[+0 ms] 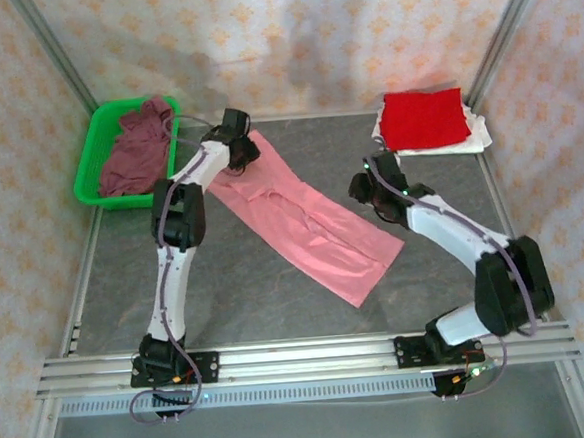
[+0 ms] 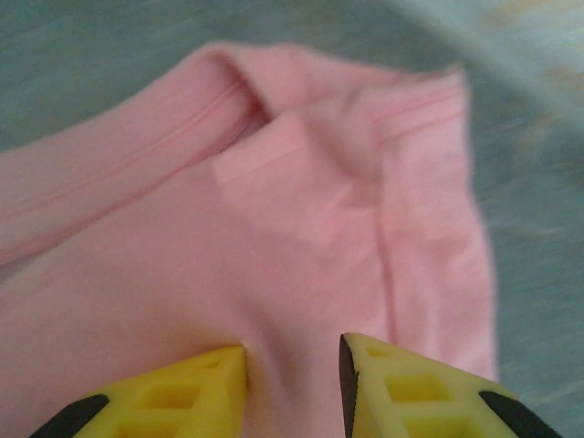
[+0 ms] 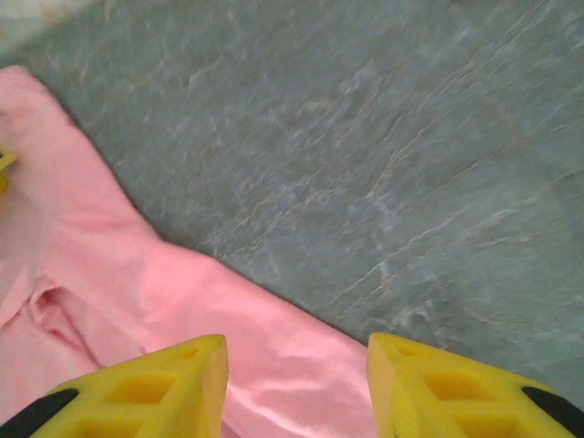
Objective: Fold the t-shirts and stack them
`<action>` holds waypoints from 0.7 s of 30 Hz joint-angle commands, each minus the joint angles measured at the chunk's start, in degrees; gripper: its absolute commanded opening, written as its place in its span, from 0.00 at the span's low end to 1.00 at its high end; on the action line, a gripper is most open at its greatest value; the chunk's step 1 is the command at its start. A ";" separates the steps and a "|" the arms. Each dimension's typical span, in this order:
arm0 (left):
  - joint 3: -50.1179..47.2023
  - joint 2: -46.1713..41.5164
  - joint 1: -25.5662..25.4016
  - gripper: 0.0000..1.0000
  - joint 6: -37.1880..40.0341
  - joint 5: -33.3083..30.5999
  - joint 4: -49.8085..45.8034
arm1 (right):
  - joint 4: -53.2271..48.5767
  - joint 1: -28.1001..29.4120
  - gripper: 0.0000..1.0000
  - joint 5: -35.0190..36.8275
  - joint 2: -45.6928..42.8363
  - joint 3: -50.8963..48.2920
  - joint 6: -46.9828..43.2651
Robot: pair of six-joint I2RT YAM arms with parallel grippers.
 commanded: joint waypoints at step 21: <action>-15.06 -19.22 -2.49 0.32 3.26 -3.33 1.51 | -13.63 0.33 0.32 -9.71 31.06 26.68 -12.27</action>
